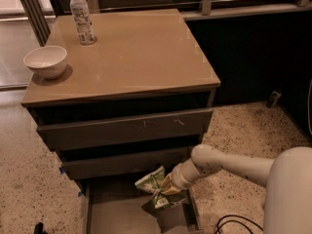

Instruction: Place green jalapeno chip bag into bottom drawer

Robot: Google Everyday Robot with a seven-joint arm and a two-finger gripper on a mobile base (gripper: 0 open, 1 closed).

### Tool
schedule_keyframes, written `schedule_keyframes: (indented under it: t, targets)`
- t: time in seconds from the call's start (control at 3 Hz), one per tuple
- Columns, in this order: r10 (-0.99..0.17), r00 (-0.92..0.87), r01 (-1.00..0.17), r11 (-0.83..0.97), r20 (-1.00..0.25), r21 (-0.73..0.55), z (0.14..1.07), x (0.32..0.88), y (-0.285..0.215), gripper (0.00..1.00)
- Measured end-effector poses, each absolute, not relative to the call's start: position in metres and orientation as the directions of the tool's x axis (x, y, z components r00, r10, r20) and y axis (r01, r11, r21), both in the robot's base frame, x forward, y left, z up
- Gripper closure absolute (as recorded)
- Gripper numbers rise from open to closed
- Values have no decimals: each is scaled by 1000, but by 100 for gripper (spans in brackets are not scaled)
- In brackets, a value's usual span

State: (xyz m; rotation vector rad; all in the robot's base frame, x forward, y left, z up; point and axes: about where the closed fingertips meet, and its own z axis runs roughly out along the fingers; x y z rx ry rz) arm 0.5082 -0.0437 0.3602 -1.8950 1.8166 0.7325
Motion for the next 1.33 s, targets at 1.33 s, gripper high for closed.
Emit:
schedule_keyframes:
  t: [1.33]
  targets:
    - [-769,90,-994,-113,-633,-5,252,530,-28,100]
